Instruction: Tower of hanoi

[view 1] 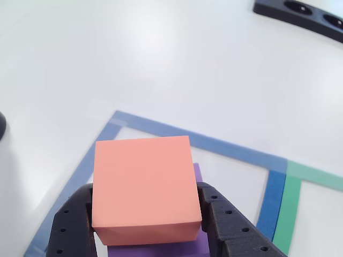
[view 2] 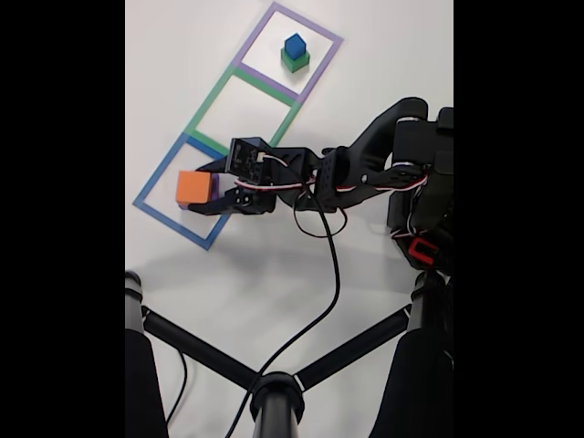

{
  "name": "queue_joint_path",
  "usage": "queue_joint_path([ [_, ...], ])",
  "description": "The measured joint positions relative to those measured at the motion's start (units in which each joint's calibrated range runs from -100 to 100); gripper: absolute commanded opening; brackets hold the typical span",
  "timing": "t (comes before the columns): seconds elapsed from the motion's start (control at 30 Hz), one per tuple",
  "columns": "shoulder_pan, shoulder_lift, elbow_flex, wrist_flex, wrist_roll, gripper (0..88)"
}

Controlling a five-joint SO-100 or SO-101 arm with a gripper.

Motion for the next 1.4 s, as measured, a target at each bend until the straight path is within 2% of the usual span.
queue_joint_path([
  [0.6,0.00,2.62,-0.09,-3.21,0.00,24.8],
  [1.0,0.74,1.60,-0.09,-4.25,0.00,27.4],
  [1.1,0.82,-1.44,-0.17,-3.61,0.00,24.5],
  [1.2,1.15,-6.92,-0.78,0.72,0.00,16.8],
  [1.4,2.70,-23.89,-0.78,20.22,0.59,1.6],
])
